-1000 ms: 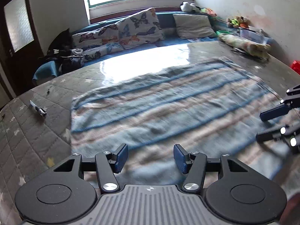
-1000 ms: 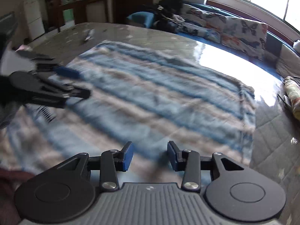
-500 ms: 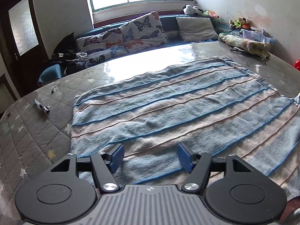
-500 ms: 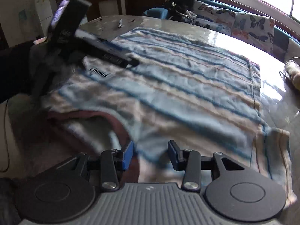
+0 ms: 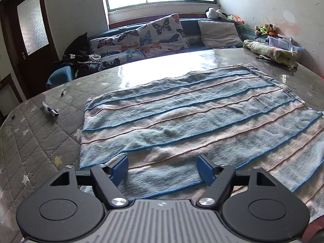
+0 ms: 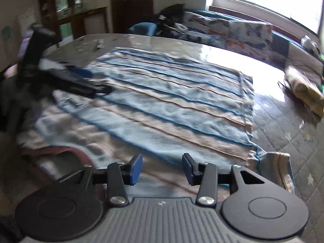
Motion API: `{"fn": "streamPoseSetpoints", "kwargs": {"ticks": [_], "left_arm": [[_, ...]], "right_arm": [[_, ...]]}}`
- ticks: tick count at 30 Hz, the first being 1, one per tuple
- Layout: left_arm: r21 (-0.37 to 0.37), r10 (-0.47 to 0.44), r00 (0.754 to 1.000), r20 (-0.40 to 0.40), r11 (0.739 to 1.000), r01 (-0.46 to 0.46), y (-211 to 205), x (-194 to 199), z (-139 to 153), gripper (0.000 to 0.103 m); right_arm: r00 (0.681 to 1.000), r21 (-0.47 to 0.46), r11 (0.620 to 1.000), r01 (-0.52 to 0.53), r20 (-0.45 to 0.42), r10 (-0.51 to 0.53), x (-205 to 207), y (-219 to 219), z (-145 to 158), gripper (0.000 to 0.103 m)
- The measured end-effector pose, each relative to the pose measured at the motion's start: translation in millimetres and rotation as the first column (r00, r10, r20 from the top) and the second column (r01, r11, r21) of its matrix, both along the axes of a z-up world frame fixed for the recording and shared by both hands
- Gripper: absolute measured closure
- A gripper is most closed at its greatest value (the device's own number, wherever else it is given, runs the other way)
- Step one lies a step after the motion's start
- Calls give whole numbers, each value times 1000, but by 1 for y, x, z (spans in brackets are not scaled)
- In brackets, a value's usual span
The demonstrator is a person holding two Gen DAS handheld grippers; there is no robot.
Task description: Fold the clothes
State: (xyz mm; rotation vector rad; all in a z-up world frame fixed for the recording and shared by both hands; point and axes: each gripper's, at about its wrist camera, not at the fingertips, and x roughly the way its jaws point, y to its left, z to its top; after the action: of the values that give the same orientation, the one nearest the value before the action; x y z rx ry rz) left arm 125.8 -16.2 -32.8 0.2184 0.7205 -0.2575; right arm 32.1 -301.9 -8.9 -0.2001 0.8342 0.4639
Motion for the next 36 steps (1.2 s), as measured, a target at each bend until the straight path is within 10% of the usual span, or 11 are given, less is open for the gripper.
{"fn": "streamPoseSetpoints", "kwargs": {"ticks": [14,28,36], "left_arm": [[-20,21,1000,4,1000,-21,7,1,-3,14],[-40,80,997,12,996,-80,12,1,-8,0],[-65,87,996,2,994,-87,15,2,-9,0]], "right_arm": [[997,-161,987,23,-70,-34,-48,-44,7,55],[1000,-32,999,12,6,-11,19,7,-2,54],[999,-36,999,29,-17,-29,-13,-10,-5,46]]}}
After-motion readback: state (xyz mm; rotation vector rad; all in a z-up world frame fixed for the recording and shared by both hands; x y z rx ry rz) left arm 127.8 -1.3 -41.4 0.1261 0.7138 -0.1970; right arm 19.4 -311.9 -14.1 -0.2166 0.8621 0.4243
